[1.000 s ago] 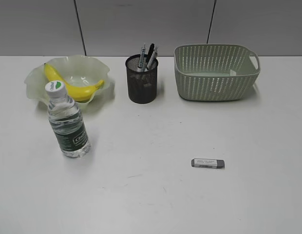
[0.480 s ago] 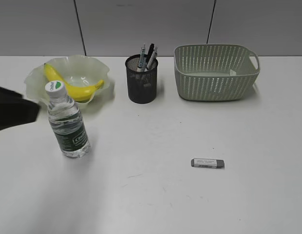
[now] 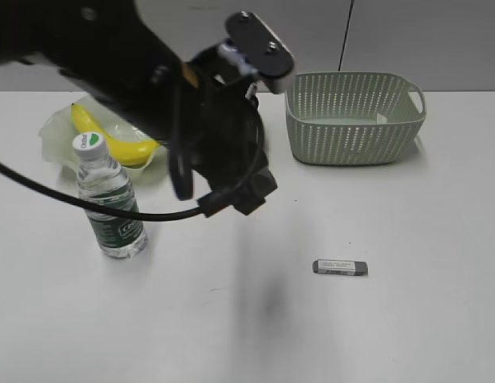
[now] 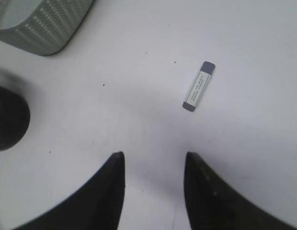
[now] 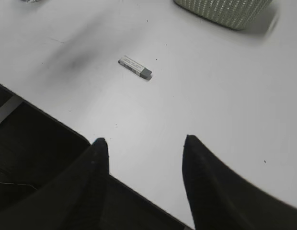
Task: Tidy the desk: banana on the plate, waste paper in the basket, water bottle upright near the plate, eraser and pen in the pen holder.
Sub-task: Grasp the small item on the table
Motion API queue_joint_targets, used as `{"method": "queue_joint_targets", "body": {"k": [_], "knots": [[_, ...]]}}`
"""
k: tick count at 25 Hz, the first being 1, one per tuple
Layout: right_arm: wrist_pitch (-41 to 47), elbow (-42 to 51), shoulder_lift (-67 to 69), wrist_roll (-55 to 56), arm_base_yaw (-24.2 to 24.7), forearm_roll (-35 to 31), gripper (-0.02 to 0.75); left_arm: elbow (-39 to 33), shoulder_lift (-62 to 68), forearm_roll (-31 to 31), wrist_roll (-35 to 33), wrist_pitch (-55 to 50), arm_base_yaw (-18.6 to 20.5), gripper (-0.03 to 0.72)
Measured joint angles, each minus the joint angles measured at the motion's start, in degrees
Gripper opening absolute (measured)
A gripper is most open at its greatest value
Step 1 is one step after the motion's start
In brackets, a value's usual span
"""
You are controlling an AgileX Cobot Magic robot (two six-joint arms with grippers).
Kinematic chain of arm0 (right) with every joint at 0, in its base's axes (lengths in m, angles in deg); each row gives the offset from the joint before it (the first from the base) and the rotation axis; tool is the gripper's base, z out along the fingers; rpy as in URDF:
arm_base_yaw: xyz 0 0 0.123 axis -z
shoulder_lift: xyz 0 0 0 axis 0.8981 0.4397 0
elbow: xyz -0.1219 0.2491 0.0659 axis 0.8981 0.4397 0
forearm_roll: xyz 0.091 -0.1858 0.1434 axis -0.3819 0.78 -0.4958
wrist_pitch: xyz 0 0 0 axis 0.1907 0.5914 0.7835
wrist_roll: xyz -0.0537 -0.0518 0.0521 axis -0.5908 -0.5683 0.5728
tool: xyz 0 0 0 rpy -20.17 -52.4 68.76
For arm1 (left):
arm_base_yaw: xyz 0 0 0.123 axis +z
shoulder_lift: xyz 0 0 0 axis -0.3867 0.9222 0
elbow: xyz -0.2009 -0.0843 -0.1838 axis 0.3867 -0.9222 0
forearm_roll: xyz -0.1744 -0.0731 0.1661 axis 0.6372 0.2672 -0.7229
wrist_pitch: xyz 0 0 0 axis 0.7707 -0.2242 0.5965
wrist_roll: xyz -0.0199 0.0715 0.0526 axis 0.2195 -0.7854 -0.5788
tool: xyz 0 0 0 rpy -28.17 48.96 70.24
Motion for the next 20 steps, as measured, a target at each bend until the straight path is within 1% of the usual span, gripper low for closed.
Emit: {"method": "queue_joint_targets", "body": {"k": [2, 5, 7, 11, 16, 20], "knots": [[0.0, 0.0, 0.0, 0.0, 0.0, 0.0, 0.402, 3.7, 5.0, -1.0, -0.3, -0.1, -0.9, 0.315], [0.0, 0.0, 0.0, 0.0, 0.0, 0.0, 0.402, 10.0, 11.9, -1.5, -0.9, -1.0, -1.6, 0.344], [0.0, 0.0, 0.0, 0.0, 0.0, 0.0, 0.4, 13.6, 15.8, -1.6, -2.6, -2.1, -2.0, 0.36], [0.0, 0.0, 0.0, 0.0, 0.0, 0.0, 0.382, 19.8, 22.7, -1.6, -4.6, -3.1, -2.8, 0.366], [0.0, 0.0, 0.0, 0.0, 0.0, 0.1, 0.356, 24.9, 27.9, -1.6, -6.5, -3.6, -4.7, 0.368], [0.0, 0.0, 0.0, 0.0, 0.0, 0.1, 0.349, 27.5, 31.0, -1.5, -7.7, -5.6, -6.7, 0.368]]}}
